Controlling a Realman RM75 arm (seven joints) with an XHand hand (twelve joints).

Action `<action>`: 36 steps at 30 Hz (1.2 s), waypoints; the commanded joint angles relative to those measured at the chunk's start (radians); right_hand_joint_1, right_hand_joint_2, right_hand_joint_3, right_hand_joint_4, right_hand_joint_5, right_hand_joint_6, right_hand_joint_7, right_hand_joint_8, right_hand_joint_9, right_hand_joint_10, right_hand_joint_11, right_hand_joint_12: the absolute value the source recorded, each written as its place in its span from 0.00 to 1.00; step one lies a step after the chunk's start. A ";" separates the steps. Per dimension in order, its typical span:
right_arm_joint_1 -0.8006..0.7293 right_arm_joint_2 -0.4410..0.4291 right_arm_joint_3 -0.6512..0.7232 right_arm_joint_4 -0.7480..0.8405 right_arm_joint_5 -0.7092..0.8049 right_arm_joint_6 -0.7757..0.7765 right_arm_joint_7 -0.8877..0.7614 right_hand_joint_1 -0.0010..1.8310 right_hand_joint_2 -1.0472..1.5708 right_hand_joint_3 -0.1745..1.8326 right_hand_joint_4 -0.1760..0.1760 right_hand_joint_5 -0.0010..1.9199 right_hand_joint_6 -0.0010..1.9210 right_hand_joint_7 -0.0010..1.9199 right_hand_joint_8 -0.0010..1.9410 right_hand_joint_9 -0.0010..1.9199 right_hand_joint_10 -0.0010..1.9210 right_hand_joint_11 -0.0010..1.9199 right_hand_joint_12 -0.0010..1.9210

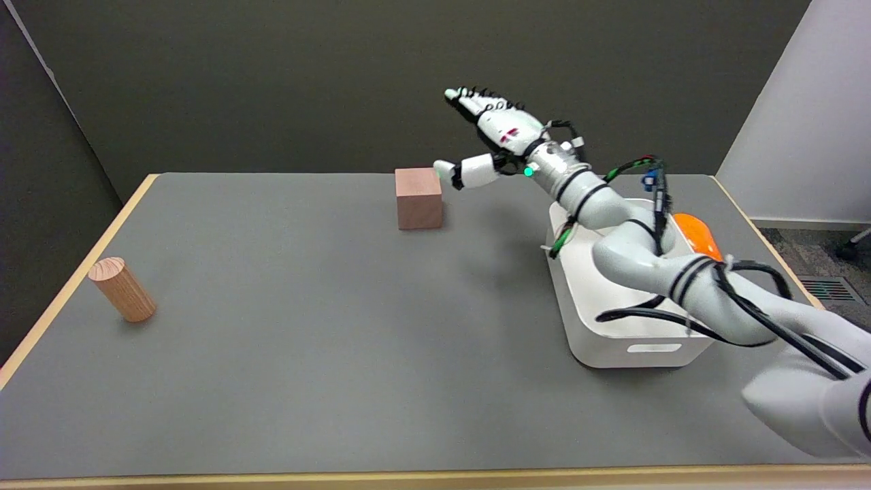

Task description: Pick up wooden cube.

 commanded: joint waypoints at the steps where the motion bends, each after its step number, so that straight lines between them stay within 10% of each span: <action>1: 0.193 -0.173 -0.152 -0.282 -0.048 -0.108 -0.071 0.20 0.59 0.53 0.53 0.00 0.00 0.00 0.00 0.00 0.04 0.00 0.35; 36: 0.273 -0.302 -0.156 -0.529 -0.112 -0.134 -0.071 0.21 0.59 0.53 0.56 0.00 0.00 0.00 0.00 0.00 0.02 0.00 0.34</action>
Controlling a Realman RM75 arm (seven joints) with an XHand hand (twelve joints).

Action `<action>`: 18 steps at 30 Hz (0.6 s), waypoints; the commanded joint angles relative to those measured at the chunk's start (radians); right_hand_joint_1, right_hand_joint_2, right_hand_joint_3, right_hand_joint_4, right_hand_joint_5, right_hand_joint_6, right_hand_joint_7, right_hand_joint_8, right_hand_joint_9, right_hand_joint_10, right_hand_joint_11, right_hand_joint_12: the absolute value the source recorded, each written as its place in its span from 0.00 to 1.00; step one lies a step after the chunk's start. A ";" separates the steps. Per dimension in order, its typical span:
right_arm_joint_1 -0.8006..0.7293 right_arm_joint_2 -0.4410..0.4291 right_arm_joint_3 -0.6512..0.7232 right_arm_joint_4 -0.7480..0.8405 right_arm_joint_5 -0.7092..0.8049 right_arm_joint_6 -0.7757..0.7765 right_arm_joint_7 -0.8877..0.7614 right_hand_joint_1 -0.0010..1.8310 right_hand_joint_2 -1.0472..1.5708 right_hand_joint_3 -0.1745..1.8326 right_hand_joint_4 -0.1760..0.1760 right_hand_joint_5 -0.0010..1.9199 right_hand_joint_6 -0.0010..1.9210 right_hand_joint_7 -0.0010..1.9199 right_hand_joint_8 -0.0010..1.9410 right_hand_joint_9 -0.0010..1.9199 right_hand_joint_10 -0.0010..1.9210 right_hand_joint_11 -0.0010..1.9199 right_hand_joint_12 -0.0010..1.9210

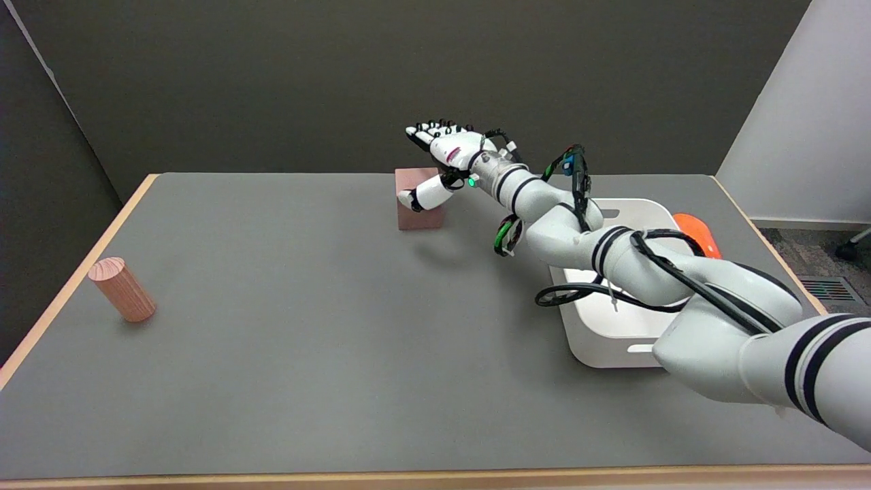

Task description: Pick up wooden cube.

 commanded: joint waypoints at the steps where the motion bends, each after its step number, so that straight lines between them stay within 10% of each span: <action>1: 0.015 -0.044 -0.008 -0.088 -0.006 -0.037 -0.004 0.21 0.59 0.53 0.56 0.00 0.00 0.00 0.00 0.00 0.02 0.00 0.34; 18: -0.006 -0.065 -0.001 -0.094 -0.003 -0.036 -0.004 0.23 0.62 0.51 0.54 0.00 0.00 0.00 0.00 0.00 0.05 0.00 0.33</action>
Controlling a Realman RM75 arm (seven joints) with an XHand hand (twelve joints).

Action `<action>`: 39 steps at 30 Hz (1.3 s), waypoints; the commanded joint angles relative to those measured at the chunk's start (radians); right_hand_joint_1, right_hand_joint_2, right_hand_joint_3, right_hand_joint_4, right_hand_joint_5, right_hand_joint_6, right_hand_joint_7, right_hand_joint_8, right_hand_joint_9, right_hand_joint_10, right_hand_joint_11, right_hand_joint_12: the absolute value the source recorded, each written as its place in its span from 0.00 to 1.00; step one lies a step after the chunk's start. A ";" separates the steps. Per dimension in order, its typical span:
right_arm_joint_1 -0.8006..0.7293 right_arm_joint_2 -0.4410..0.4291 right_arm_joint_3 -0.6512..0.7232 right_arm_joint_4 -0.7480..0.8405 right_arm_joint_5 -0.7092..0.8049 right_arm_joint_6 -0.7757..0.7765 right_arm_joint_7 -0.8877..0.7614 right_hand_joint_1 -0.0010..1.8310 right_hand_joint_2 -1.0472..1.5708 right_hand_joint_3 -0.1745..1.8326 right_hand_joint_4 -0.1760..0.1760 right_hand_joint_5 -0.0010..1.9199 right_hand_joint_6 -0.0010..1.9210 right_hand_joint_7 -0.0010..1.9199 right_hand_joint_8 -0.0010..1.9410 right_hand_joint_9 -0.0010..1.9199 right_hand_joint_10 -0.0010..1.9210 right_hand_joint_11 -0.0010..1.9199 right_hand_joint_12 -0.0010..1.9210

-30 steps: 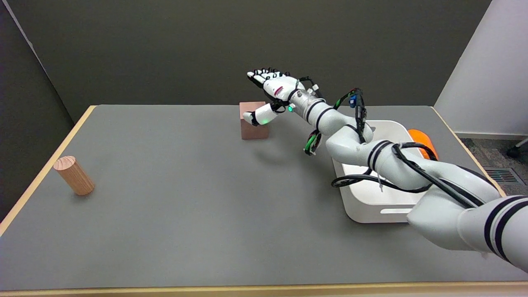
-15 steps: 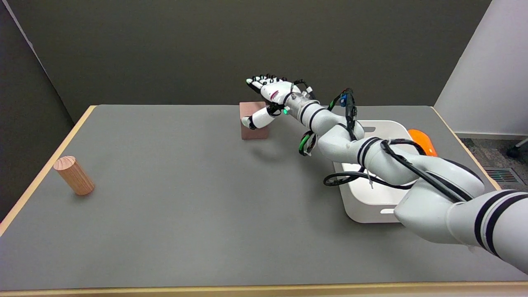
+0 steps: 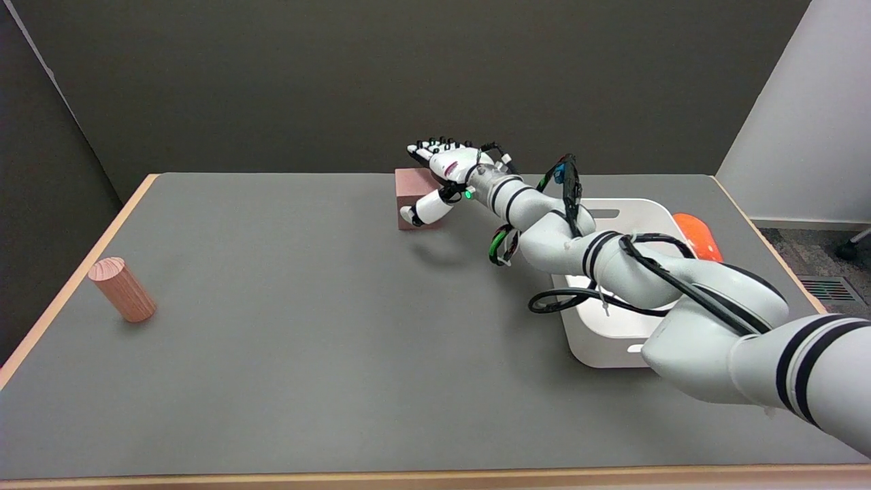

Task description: Pick up wooden cube.

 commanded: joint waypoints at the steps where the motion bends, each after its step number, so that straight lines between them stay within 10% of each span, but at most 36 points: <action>1: -0.016 -0.024 0.004 -0.018 0.001 -0.010 -0.001 0.24 0.61 0.52 0.54 0.00 0.00 0.00 0.01 0.00 0.05 0.00 0.33; 26: -0.042 -0.021 0.006 0.019 0.002 0.059 -0.003 0.34 0.71 0.50 0.54 0.05 0.16 0.20 0.23 0.12 0.32 0.00 0.45; 30: -0.053 -0.018 0.011 0.041 0.002 0.105 -0.040 0.37 0.73 0.49 0.57 0.10 0.24 0.23 0.47 0.18 0.41 0.00 0.49; 33: -0.063 -0.012 0.020 0.072 0.002 0.125 -0.081 0.40 0.73 0.53 0.50 0.11 0.50 0.14 0.79 0.23 0.53 0.03 0.50; 35: -0.072 -0.007 0.033 0.090 0.002 0.134 -0.085 0.41 0.77 0.46 0.45 0.12 0.63 0.13 0.82 0.23 0.61 0.02 0.54; 37: -0.079 -0.001 0.046 0.105 0.002 0.141 -0.085 0.45 0.90 0.23 0.29 0.22 0.95 0.10 0.89 0.24 0.70 0.04 0.54; 39: -0.088 0.007 0.068 0.133 0.002 0.148 -0.085 0.45 0.90 0.24 0.27 0.22 0.95 0.10 0.91 0.24 0.73 0.05 0.56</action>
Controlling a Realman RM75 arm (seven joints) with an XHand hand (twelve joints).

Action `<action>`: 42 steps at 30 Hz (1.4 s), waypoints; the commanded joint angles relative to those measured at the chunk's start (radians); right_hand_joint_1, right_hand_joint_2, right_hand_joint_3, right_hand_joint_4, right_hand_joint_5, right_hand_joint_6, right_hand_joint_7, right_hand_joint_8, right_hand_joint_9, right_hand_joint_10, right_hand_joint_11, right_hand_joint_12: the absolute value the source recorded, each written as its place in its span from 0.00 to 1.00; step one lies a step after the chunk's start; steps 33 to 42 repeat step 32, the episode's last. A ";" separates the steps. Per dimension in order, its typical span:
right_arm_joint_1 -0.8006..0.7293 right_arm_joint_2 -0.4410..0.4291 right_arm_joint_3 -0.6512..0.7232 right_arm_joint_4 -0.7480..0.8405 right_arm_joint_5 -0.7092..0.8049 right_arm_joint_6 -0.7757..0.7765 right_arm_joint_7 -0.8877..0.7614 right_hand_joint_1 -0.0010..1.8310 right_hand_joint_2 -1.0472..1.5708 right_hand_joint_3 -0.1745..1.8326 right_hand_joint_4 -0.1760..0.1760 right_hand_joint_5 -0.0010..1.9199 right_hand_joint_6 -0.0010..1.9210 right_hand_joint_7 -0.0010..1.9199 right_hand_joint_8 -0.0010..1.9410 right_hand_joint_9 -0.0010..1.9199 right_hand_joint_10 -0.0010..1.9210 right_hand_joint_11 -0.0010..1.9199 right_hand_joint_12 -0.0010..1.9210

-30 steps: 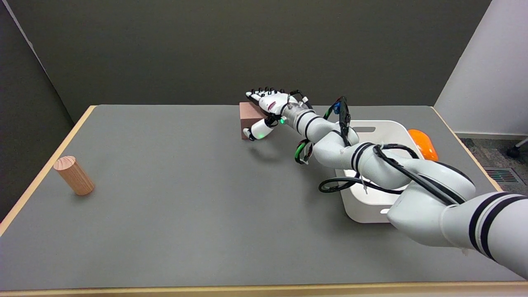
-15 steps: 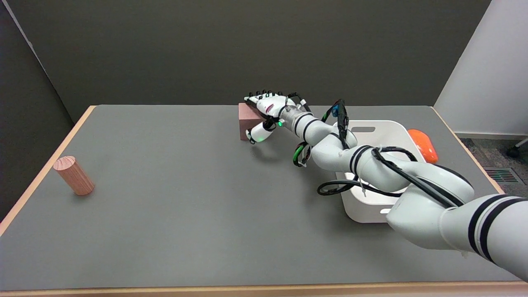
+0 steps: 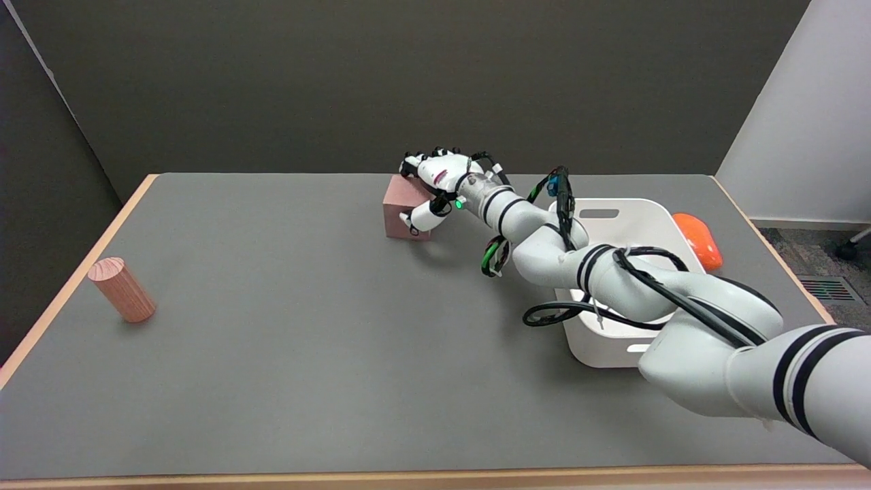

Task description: Pick up wooden cube.

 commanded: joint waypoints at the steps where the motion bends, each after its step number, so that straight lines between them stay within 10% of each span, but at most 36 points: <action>1: -0.054 0.033 0.072 0.126 0.000 0.098 -0.060 0.46 0.90 0.24 0.25 0.23 0.94 0.10 0.92 0.25 0.75 0.05 0.57; 7: -0.111 0.096 0.157 0.298 -0.003 0.109 -0.060 0.58 0.90 0.19 0.20 0.25 0.81 0.27 1.00 0.26 0.83 0.04 0.67; 42: -0.424 0.332 0.493 0.700 0.000 0.109 -0.209 0.61 0.88 0.21 0.00 0.25 0.80 0.33 0.96 0.35 0.81 0.09 0.73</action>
